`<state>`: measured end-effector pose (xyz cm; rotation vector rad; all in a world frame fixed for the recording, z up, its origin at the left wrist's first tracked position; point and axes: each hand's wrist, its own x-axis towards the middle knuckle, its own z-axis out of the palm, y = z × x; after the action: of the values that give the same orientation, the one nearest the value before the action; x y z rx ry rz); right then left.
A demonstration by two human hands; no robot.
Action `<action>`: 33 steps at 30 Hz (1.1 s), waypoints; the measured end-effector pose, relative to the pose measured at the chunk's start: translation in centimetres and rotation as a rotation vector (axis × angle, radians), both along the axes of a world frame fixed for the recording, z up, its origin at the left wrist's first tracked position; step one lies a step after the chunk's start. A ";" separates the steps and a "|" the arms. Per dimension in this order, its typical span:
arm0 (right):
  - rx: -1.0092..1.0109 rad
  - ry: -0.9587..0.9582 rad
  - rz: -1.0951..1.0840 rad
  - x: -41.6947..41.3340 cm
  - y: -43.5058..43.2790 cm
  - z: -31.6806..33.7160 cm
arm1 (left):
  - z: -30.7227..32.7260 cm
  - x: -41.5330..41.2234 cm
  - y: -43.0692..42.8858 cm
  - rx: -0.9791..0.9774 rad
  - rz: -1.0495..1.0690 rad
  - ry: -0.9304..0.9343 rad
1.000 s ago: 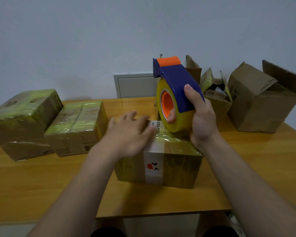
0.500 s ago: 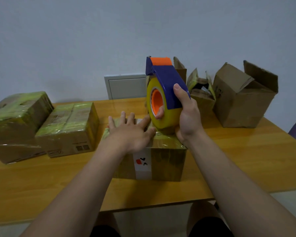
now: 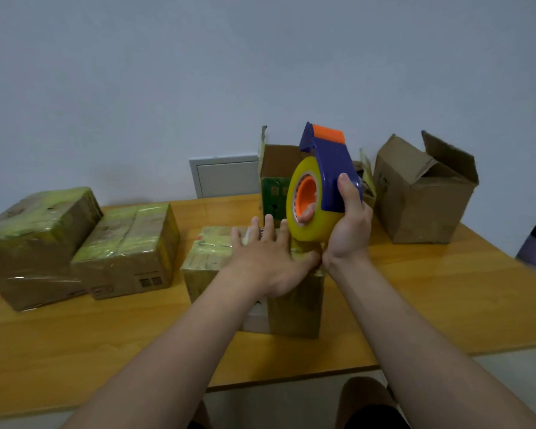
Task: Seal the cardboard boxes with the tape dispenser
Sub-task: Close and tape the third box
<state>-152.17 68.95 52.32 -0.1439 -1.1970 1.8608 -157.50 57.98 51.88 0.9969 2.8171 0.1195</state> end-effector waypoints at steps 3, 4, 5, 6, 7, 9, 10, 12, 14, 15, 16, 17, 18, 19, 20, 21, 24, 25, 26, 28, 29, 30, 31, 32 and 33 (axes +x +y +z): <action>0.011 -0.005 -0.035 0.1 0.6 0.3 | -0.4 1.2 1.7 0.046 0.079 0.047; 0.030 -0.008 -0.041 0.3 0.9 0.4 | -0.4 1.5 2.5 0.051 0.117 0.054; 0.054 -0.009 -0.044 0.4 1.1 0.6 | -0.4 1.8 3.3 0.052 0.152 0.052; 0.077 -0.012 -0.046 0.7 1.3 0.8 | -0.2 1.9 3.9 0.050 0.177 0.044; 0.100 -0.011 -0.048 1.0 1.6 1.0 | -0.1 2.0 4.3 0.042 0.189 0.032; 0.127 -0.003 -0.056 1.5 1.9 1.3 | 0.3 2.1 4.7 0.008 0.163 0.008; 0.127 -0.005 -0.057 1.8 1.9 1.4 | 0.4 2.1 4.5 -0.012 0.126 -0.001; 0.111 -0.013 -0.057 2.2 2.0 1.6 | 0.6 2.0 3.6 -0.040 0.005 -0.009; 0.122 -0.015 -0.051 2.6 2.2 1.9 | 0.9 1.7 2.0 -0.040 -0.154 -0.020; 0.132 -0.016 -0.045 2.8 2.3 2.1 | 1.0 1.5 1.0 -0.029 -0.229 -0.035; 0.134 -0.018 -0.037 2.9 2.4 2.2 | 1.3 1.3 0.0 -0.017 -0.298 -0.055; 0.124 -0.029 -0.027 2.9 2.5 2.4 | 1.6 1.0 -1.0 -0.006 -0.356 -0.085; 0.109 -0.049 -0.015 3.0 2.5 2.6 | 2.1 0.7 -1.9 0.005 -0.396 -0.133; 0.102 -0.073 -0.003 3.0 2.5 2.7 | 2.6 0.5 -2.9 0.021 -0.419 -0.196; 0.115 -0.090 0.015 2.9 2.5 2.8 | 3.0 0.3 -3.8 0.052 -0.435 -0.263; 0.142 -0.098 0.035 2.8 2.5 2.9 | 3.2 0.1 -4.7 0.098 -0.450 -0.312; 0.202 -0.093 0.132 2.5 2.2 3.1 | 2.2 0.2 -6.4 0.210 -0.437 -0.193; 0.207 -0.089 0.172 2.4 2.1 3.0 | 1.3 0.2 -6.7 0.229 -0.385 -0.069; 0.210 -0.087 0.208 2.2 2.0 2.9 | 0.2 0.3 -7.0 0.245 -0.298 0.043; 0.229 -0.097 0.264 1.7 1.8 2.8 | -1.9 0.5 -7.3 0.302 -0.127 0.133; 0.246 -0.108 0.292 1.4 1.8 2.7 | -2.7 0.4 -7.3 0.351 -0.090 0.135; 0.265 -0.122 0.325 1.1 1.8 2.7 | -3.3 0.1 -7.3 0.407 -0.079 0.137; 0.285 -0.136 0.367 0.9 1.8 2.6 | -3.7 -0.4 -7.2 0.462 -0.079 0.138; 0.302 -0.150 0.413 0.7 1.9 2.6 | -3.9 -1.1 -7.1 0.513 -0.085 0.130; 0.317 -0.165 0.460 0.5 2.0 2.5 | -3.8 -1.7 -7.2 0.558 -0.092 0.109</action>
<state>-151.69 70.92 54.86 0.1728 -1.7353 2.0407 -159.23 50.82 48.03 1.2614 2.8861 0.9043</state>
